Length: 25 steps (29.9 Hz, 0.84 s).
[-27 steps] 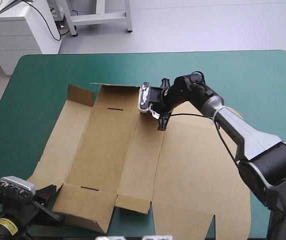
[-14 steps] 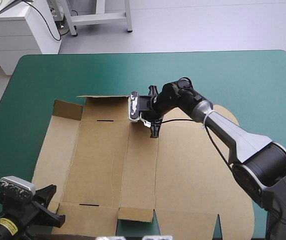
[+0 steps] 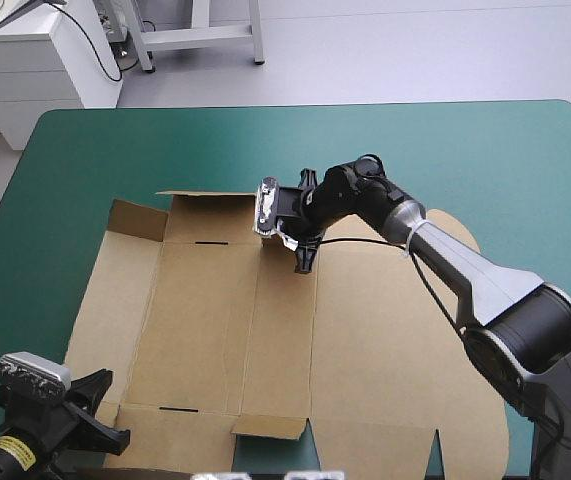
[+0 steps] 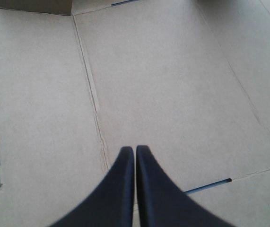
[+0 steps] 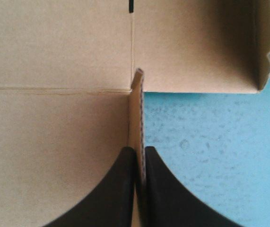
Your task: Fold the box
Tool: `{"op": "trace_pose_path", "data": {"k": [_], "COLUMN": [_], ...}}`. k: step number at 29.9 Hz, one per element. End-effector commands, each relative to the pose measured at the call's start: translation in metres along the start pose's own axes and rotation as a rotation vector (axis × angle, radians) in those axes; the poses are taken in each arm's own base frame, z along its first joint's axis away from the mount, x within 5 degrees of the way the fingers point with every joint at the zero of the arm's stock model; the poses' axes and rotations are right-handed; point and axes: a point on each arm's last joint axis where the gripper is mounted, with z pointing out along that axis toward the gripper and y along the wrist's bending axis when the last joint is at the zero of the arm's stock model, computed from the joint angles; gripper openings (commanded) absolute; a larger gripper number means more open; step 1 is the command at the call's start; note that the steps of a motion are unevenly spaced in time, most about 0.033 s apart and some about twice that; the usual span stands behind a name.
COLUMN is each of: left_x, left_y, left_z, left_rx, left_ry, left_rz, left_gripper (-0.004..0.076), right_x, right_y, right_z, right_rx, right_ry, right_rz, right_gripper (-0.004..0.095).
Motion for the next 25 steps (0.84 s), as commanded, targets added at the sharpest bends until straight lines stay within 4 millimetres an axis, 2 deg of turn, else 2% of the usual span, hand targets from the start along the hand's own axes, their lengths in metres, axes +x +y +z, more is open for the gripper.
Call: {"op": "trace_pose_path", "data": {"k": [1, 5, 10, 13, 16, 20, 25], "left_x": [-0.013, -0.013, -0.013, -0.013, -0.013, -0.013, -0.013], "left_y": [-0.001, -0.001, -0.001, -0.001, -0.001, -0.001, 0.000], "left_z": [-0.004, -0.004, -0.004, -0.004, -0.004, -0.004, -0.004], "left_rx": [0.007, 0.007, 0.007, 0.007, 0.007, 0.007, 0.006], "left_ry": [-0.080, -0.080, -0.080, -0.080, -0.080, -0.080, -0.080], "left_rz": [0.001, 0.001, 0.001, 0.001, 0.001, 0.001, 0.002], "left_gripper": [-0.0008, -0.0008, -0.0008, -0.0008, -0.0008, -0.0008, -0.0008], "right_x": [-0.017, -0.019, -0.016, -0.011, -0.007, -0.002, 0.011], "right_y": [-0.012, -0.016, -0.017, -0.017, -0.018, -0.024, -0.033], "right_z": [-0.033, -0.034, -0.036, -0.041, -0.052, -0.076, -0.107], "right_rx": [0.130, 0.173, 0.182, 0.195, 0.220, 0.296, 0.389], "right_ry": [-0.089, -0.113, -0.080, -0.024, 0.030, 0.059, 0.053], "right_rz": [-0.004, 0.021, 0.042, 0.077, 0.084, 0.125, 0.316], "right_gripper": [0.0147, 0.0231, 0.0227, 0.0183, 0.0131, 0.0114, 0.0114]}}
